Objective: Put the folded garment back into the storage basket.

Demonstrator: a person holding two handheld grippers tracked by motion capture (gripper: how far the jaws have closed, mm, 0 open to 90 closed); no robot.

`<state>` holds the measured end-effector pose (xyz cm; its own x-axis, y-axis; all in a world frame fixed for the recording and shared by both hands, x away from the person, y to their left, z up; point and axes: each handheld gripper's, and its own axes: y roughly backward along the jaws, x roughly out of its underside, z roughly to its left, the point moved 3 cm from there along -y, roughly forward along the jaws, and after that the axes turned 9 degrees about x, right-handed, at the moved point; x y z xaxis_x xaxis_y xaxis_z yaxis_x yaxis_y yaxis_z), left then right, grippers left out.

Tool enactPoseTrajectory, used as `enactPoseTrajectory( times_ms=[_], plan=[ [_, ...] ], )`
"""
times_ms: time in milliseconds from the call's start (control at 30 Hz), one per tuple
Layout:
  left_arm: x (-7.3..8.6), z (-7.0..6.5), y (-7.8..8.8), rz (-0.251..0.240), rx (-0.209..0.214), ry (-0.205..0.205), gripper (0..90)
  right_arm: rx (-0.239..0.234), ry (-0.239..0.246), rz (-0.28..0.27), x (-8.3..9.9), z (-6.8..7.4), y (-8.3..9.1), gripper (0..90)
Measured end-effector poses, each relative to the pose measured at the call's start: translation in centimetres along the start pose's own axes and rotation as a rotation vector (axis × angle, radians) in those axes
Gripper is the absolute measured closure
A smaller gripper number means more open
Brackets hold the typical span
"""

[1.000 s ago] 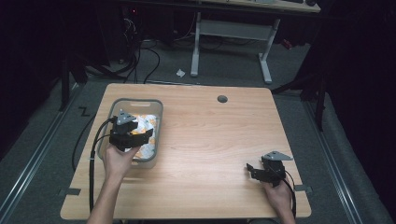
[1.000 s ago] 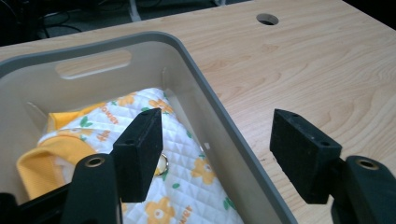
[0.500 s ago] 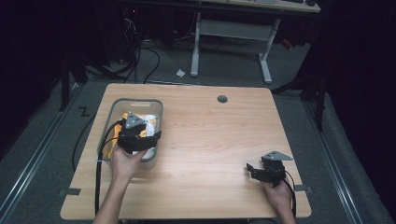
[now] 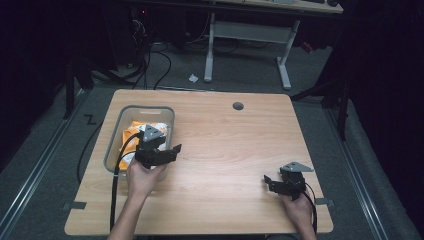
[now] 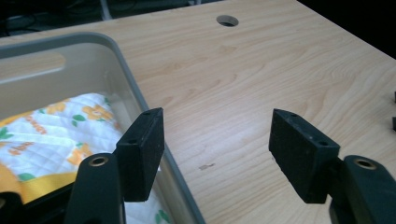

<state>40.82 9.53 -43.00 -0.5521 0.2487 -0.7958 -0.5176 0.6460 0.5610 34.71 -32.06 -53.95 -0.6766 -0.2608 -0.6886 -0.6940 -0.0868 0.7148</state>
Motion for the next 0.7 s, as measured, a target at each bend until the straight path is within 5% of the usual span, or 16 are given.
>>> enactPoseTrajectory(
  times_ms=[700],
  plan=[
    [0.4, -2.4, -1.3, -0.017, 0.046, -0.014, 36.6, 0.000, -0.002, 0.001, 0.0, 0.0, 0.0, 26.3]
  ],
)
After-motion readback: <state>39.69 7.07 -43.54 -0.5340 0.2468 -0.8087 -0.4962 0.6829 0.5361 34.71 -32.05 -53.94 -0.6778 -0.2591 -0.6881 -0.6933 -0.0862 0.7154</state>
